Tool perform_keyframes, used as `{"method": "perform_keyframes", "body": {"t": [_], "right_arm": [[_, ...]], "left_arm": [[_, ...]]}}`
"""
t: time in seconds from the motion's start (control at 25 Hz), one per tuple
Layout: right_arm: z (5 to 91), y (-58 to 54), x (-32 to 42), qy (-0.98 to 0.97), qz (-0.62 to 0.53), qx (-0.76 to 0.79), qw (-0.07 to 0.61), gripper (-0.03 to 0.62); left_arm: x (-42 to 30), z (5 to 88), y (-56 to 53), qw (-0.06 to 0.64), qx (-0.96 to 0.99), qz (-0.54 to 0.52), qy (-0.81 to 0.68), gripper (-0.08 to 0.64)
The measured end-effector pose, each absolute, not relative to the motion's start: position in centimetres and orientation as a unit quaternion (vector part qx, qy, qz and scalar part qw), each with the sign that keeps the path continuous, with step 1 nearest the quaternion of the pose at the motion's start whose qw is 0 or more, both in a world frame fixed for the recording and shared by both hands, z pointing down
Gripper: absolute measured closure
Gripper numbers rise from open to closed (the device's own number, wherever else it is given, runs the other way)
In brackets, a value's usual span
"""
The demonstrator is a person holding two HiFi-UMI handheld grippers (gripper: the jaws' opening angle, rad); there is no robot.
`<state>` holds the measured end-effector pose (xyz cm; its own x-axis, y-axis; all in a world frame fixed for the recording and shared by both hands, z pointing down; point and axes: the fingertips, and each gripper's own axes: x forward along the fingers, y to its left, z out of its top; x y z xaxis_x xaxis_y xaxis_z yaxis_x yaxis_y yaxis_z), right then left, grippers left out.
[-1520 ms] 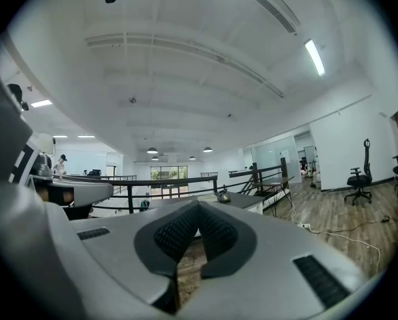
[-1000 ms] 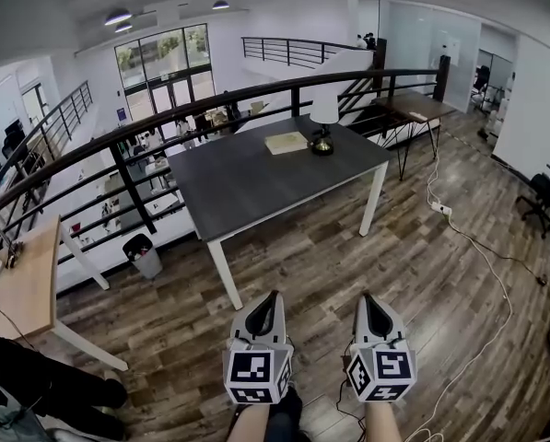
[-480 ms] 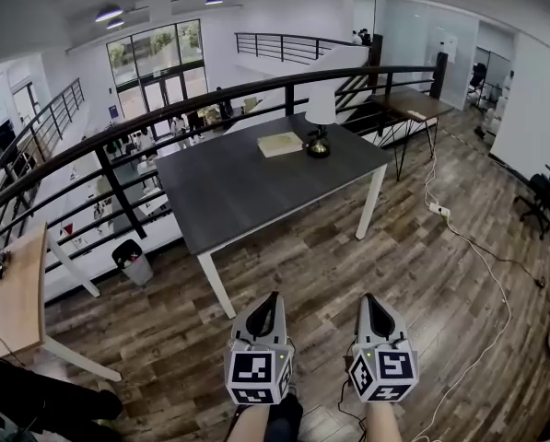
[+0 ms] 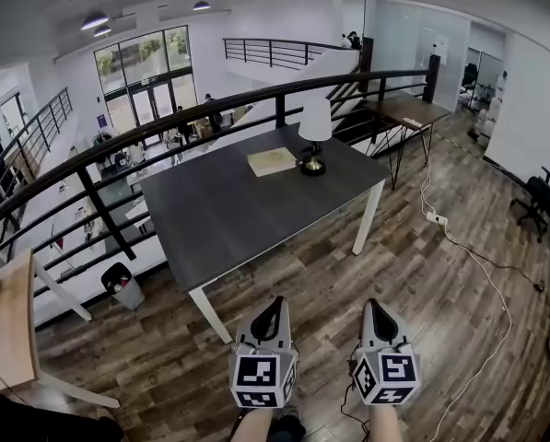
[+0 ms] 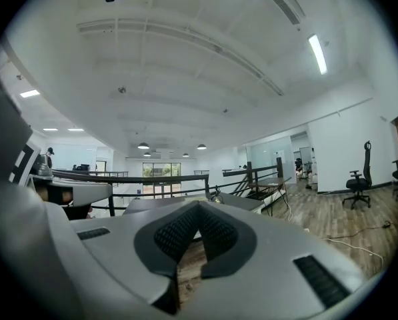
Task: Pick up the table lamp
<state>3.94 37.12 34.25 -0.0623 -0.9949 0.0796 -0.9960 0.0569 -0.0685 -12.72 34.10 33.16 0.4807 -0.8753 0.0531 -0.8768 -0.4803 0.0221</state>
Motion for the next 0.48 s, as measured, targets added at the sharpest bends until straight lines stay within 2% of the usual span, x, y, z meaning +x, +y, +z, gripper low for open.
{"method": "perform_keyframes", "body": {"t": [0.48], "right_arm": [[34.5, 29.7, 2.7, -0.709, 0.047, 0.703, 0.020, 0.601]], "left_arm": [[-14.0, 33.1, 26.0, 0.022, 0.873, 0.013, -0.487, 0.546]]}}
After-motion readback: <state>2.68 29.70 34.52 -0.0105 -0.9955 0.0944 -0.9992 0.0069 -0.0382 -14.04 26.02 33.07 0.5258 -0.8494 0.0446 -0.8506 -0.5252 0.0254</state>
